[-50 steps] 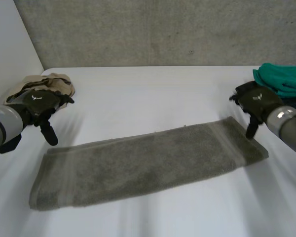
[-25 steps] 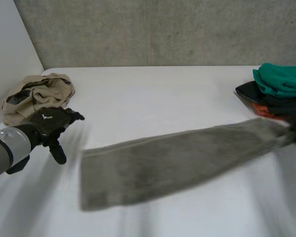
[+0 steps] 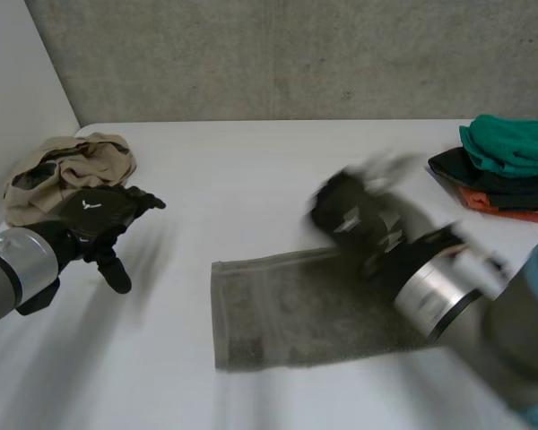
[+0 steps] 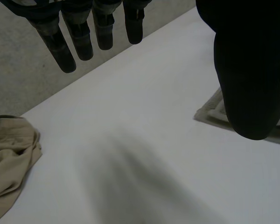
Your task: Fold the laundry.
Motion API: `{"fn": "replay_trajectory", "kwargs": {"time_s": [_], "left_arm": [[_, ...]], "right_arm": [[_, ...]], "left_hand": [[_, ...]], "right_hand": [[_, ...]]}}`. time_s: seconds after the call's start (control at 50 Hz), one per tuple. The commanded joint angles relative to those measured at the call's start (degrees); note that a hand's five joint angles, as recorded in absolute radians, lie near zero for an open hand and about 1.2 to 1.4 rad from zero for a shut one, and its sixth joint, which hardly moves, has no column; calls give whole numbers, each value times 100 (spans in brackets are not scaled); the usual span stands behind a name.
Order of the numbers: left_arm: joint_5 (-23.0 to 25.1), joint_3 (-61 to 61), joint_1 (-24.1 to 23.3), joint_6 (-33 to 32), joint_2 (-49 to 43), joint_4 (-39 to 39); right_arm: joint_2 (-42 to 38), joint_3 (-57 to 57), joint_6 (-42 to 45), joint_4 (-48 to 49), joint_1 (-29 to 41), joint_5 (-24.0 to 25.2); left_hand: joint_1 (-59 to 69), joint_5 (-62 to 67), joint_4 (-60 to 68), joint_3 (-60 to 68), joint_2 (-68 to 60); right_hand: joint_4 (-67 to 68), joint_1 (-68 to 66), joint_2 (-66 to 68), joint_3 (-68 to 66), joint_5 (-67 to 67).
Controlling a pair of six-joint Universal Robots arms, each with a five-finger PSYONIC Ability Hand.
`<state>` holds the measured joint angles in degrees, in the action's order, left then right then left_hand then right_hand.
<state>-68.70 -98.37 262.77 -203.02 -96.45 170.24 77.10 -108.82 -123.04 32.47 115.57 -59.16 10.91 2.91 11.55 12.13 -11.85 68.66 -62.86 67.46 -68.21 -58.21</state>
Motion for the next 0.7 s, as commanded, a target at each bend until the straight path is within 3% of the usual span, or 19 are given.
{"fn": "replay_trajectory", "kwargs": {"time_s": [0.02,0.06,0.08,0.1,0.12,0.18,0.3,0.34,0.42,0.46,0.52,0.54,0.58,0.7], "left_arm": [[-47,-59,-208,52,-14,71],[-56,-59,-270,60,-58,97],[-56,-51,-287,69,-67,106],[-56,-42,-314,69,-75,115],[-56,-24,-349,69,-102,141],[-56,11,-410,69,-102,168],[-65,37,-560,87,-76,194],[-56,29,-586,96,-76,212],[-65,-15,-656,131,-111,255],[-65,-59,-692,140,-119,273],[-56,-94,-709,140,-154,299],[-65,-103,-718,140,-163,308],[-56,-112,-718,140,-163,308],[-56,-138,-657,148,-76,300]], "right_arm": [[-740,-122,307,-310,1239,178],[-837,-34,482,-556,1301,90],[-846,79,570,-854,1301,-41],[-837,124,554,-987,1284,-138],[-811,168,484,-1101,1266,-252],[-610,247,-244,-1226,1074,-666],[480,134,-3009,-1681,74,-763],[507,54,-3295,-1910,-244,-746],[376,-191,-2701,-2534,-886,-781],[140,-314,-1957,-2824,-1271,-903],[-107,-324,-1303,-3010,-1659,-1035],[-203,-280,-1101,-3036,-1721,-1114],[-274,-184,-1142,-2958,-1635,-1193],[285,133,-1835,-2081,-802,-1728]], "left_hand": [[-91,-291,-155,-213,185],[-91,-291,-155,-213,185],[-91,-291,-155,-213,185],[-91,-291,-155,-213,185],[-91,-291,-155,-213,185],[-91,-291,-155,-213,185],[-91,-291,-155,-213,185],[-91,-291,-155,-213,185],[-91,-291,-155,-213,185],[-91,-291,-155,-213,185],[-91,-291,-155,-213,185],[-91,-291,-155,-213,185],[-91,-291,-155,-213,185],[-91,-291,-155,-213,185]], "right_hand": [[1134,-1714,1254,-1179,-1179],[965,-1545,1085,-1010,-1011],[-2517,1937,-2397,2472,2472],[-4783,4203,-4663,4738,4738],[-5866,5286,-5746,5821,5821],[-5866,5286,-5746,5821,5821],[-5866,5286,-5746,5821,5821],[-5866,5286,-5746,5821,5821],[-5866,5286,-5746,5821,5821],[-5574,4994,-5453,5528,5528],[-3369,2789,-3248,3324,3323],[-1012,432,-891,966,966],[1124,-1704,1244,-1169,-1169],[1134,-1714,1254,-1179,-1179]]}}
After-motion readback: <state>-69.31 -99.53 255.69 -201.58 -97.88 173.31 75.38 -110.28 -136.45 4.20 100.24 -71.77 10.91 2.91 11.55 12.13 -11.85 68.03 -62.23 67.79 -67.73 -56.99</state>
